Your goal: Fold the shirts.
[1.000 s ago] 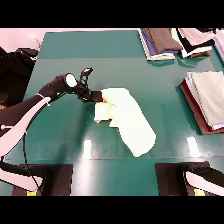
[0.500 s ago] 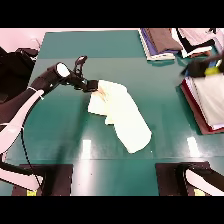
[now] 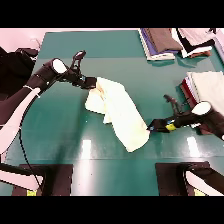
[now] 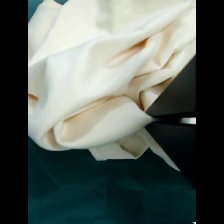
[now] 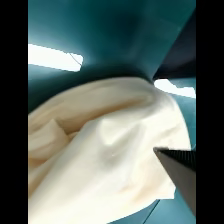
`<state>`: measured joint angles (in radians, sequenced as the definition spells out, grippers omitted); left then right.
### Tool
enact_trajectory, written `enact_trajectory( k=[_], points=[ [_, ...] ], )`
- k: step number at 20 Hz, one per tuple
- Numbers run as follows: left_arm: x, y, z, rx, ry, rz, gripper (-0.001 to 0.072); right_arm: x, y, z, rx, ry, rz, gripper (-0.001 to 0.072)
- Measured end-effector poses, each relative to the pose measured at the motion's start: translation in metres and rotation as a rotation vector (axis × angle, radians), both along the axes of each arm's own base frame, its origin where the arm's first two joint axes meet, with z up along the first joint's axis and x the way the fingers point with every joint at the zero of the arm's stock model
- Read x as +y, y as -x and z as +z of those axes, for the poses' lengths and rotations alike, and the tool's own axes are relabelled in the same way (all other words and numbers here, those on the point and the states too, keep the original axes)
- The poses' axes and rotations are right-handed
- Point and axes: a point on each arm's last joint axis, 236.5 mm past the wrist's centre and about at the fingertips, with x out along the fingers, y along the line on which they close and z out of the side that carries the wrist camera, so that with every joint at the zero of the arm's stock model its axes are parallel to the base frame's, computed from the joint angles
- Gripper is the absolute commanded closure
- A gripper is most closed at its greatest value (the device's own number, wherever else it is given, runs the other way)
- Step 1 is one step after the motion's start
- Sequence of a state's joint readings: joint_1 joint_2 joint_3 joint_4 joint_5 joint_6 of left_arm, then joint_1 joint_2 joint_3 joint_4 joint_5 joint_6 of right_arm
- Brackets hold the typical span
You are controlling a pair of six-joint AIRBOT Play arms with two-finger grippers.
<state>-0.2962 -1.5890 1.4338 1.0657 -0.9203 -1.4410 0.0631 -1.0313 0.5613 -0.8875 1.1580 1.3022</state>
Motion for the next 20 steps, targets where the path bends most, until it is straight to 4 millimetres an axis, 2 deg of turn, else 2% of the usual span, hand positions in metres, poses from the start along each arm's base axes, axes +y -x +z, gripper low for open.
enact_trajectory(
  k=[2, 5, 7, 8, 10, 13, 15, 17, 19, 20],
  points=[
    [0.000, 0.001, 0.000, 0.003, -0.004, -0.005, 0.0685, 0.011, -0.002, -0.011, -0.011, 0.009, 0.026, 0.0700],
    [0.004, 0.005, 0.004, -0.001, -0.026, -0.018, 0.0685, 0.017, -0.019, -0.009, -0.079, 0.043, 0.081, 0.0696],
    [0.011, 0.004, 0.027, -0.053, -0.052, -0.026, 0.0685, 0.013, -0.046, 0.015, -0.187, 0.076, 0.105, 0.0697],
    [0.016, 0.002, 0.048, -0.104, -0.071, -0.028, 0.0685, 0.008, -0.060, 0.035, -0.250, 0.090, 0.108, 0.0696],
    [0.030, 0.001, 0.104, -0.236, -0.111, -0.025, 0.0685, -0.011, -0.092, 0.091, -0.412, 0.125, 0.082, 0.0697],
    [0.054, 0.017, 0.215, -0.483, -0.145, 0.004, 0.0685, -0.055, -0.121, 0.199, -0.669, 0.188, -0.019, 0.0697],
    [0.069, 0.043, 0.284, -0.632, -0.135, 0.032, 0.0685, -0.088, -0.120, 0.273, -0.826, 0.242, -0.103, 0.0697],
    [0.084, 0.080, 0.342, -0.752, -0.117, 0.054, 0.0685, -0.114, -0.108, 0.330, -0.945, 0.297, -0.179, 0.0697],
    [0.097, 0.121, 0.385, -0.846, -0.095, 0.068, 0.0685, -0.130, -0.091, 0.371, -1.026, 0.344, -0.233, 0.0697],
    [0.101, 0.138, 0.398, -0.875, -0.086, 0.070, 0.0685, -0.135, -0.084, 0.386, -1.055, 0.363, -0.250, 0.0697]
  ],
)
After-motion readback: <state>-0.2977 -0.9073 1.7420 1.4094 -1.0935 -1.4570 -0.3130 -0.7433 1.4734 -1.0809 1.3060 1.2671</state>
